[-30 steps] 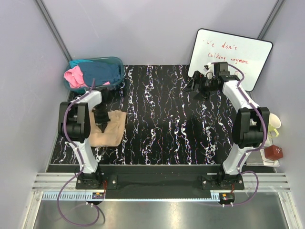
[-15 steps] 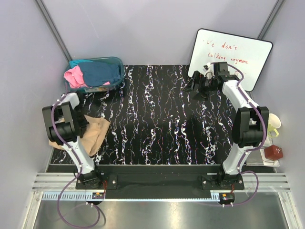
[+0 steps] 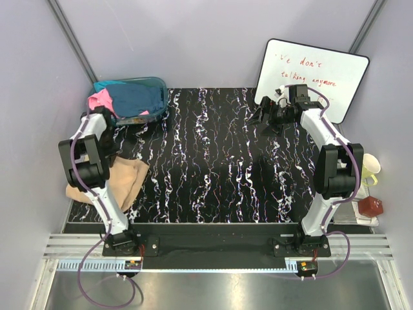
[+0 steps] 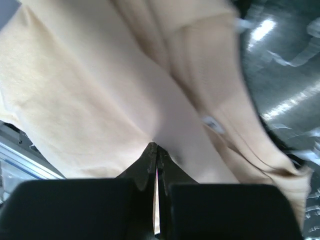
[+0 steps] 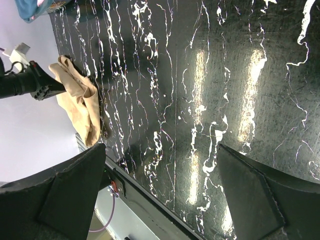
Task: Fold and stack the t-shirts
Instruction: Put the neatly folded tshirt into the corner of the board with the left arm
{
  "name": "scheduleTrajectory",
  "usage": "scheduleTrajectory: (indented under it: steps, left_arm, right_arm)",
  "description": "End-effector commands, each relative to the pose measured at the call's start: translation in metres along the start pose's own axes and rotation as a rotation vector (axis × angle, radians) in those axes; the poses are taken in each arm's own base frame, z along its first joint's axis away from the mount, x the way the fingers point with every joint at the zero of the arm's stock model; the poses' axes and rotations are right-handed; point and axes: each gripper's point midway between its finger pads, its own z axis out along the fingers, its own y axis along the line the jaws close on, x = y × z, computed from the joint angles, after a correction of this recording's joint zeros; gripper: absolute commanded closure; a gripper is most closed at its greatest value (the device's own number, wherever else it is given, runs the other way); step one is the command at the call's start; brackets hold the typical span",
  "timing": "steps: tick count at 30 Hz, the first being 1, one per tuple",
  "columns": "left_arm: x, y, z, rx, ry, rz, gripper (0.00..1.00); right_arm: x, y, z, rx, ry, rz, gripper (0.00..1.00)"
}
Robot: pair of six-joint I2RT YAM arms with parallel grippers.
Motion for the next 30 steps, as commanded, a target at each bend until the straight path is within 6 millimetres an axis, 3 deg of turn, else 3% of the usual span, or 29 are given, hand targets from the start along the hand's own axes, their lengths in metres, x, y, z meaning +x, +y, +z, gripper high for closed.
scheduleTrajectory:
  steps: [1,3,6,11,15,22,30]
  left_arm:
    - [-0.003,-0.04,-0.066,0.121,-0.196,0.13,1.0]
    - [0.013,-0.063,-0.092,0.176,-0.252,0.192,1.0]
    - [0.045,-0.096,-0.105,0.249,-0.25,0.271,1.0]
    - [0.091,-0.129,-0.089,0.284,-0.163,0.331,1.0]
    - [0.11,-0.135,-0.06,0.242,-0.09,0.354,1.0]
    - [0.125,-0.132,-0.022,0.176,-0.008,0.373,1.0]
    - [0.112,-0.121,0.009,0.115,0.024,0.296,1.0]
  right_arm:
    - [-0.006,0.007,-0.004,-0.022,-0.013,-0.021,0.0]
    - [-0.004,0.006,-0.003,-0.021,-0.008,-0.011,0.0]
    - [-0.004,0.003,-0.002,-0.017,-0.005,-0.001,0.0]
    - [-0.006,0.005,-0.002,-0.018,-0.008,-0.006,0.0]
    - [-0.008,0.006,-0.003,-0.021,-0.013,-0.006,0.0]
    - [-0.009,0.007,-0.004,-0.021,-0.017,-0.008,0.0]
    - [-0.005,0.008,-0.005,-0.021,-0.015,-0.008,0.0]
